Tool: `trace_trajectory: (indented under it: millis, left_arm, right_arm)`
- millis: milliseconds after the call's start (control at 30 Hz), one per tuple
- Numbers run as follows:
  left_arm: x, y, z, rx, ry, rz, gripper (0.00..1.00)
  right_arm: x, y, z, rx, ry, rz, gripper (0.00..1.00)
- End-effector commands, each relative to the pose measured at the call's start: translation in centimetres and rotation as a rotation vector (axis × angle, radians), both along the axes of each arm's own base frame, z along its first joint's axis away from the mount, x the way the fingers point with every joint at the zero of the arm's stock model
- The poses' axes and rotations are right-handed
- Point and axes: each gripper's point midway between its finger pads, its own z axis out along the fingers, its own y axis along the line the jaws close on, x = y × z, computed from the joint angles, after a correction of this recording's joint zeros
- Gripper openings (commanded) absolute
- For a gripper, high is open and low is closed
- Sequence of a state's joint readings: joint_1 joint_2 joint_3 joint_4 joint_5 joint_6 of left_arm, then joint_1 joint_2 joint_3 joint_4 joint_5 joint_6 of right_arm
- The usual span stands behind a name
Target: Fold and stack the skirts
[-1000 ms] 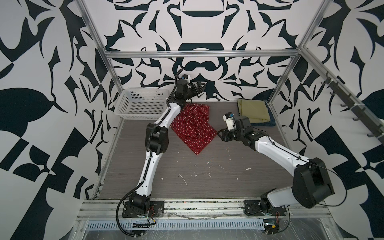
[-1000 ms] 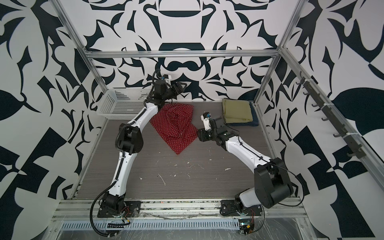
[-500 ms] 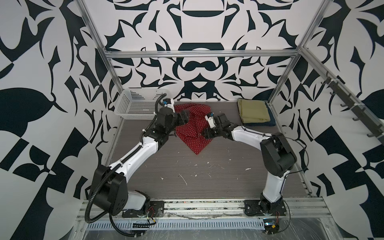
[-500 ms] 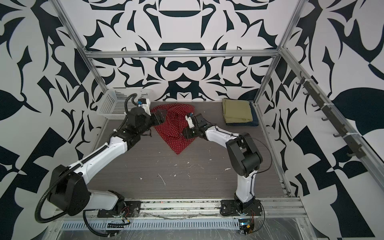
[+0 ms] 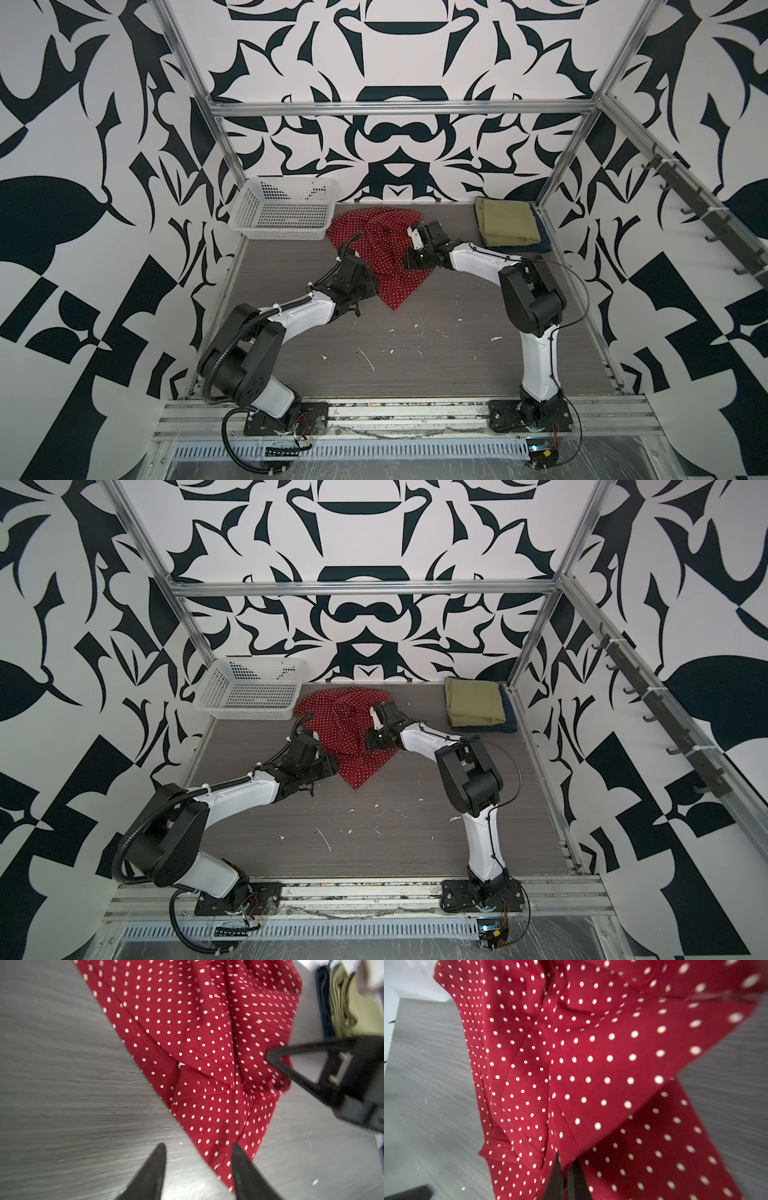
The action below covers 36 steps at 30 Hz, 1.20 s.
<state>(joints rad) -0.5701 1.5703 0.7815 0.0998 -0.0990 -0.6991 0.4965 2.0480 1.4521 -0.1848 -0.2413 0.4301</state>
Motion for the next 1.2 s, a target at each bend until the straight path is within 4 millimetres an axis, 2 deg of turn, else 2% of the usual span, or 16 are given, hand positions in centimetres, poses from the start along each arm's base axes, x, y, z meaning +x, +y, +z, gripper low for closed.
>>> trace_trajectory:
  millis: [0, 167, 300, 400, 567, 633, 733, 800, 833, 900, 1000, 1100, 1167]
  left_arm:
    - [2.1, -2.1, 0.8, -0.040, -0.039, -0.031, 0.39]
    - [4.0, -3.9, -1.6, -0.027, -0.005, -0.068, 0.34]
    - [4.8, -4.8, -3.6, -0.016, 0.025, -0.087, 0.28]
    - [4.9, -4.8, -4.3, 0.010, 0.042, -0.099, 0.17]
    - [5.1, -3.1, -3.9, 0.064, 0.037, -0.092, 0.03]
    - [5.3, -1.6, -3.2, 0.085, 0.025, -0.075, 0.00]
    - [5.7, 1.1, -1.6, 0.108, -0.012, -0.036, 0.00]
    - [5.9, 1.5, -0.4, 0.116, -0.034, -0.049, 0.15]
    - [5.8, 1.1, 0.0, 0.124, -0.042, -0.082, 0.20]
    - [5.7, 0.3, 0.2, 0.127, -0.042, -0.124, 0.31]
    - [6.1, -0.4, -0.5, 0.060, -0.007, -0.123, 0.34]
    - [6.3, -2.0, -0.5, 0.002, -0.003, -0.162, 0.44]
    - [6.4, -3.4, -0.7, -0.036, 0.007, -0.202, 0.55]
  right_arm:
    - [1.4, -2.8, 6.3, 0.090, -0.049, -0.080, 0.00]
    - [2.6, -8.8, 8.3, 0.126, -0.031, -0.170, 0.00]
    - [3.8, -13.4, 7.5, 0.055, 0.009, -0.203, 0.01]
    - [5.3, -16.4, 6.4, -0.004, 0.035, -0.225, 0.03]
    - [7.0, -19.9, 5.2, -0.120, 0.081, -0.251, 0.18]
    - [6.8, -21.4, 5.0, -0.195, 0.092, -0.286, 0.20]
    - [5.6, -22.7, 5.3, -0.260, 0.106, -0.318, 0.20]
    - [4.5, -23.4, 5.2, -0.295, 0.125, -0.335, 0.19]
    - [3.9, -23.6, 5.1, -0.307, 0.129, -0.338, 0.11]
    - [2.3, -24.8, 4.4, -0.366, 0.175, -0.377, 0.07]
    - [-0.8, -25.6, 2.2, -0.419, 0.277, -0.403, 0.07]
    - [-4.0, -24.9, -0.1, -0.408, 0.335, -0.387, 0.07]
    - [-5.9, -24.8, -0.9, -0.416, 0.353, -0.386, 0.07]
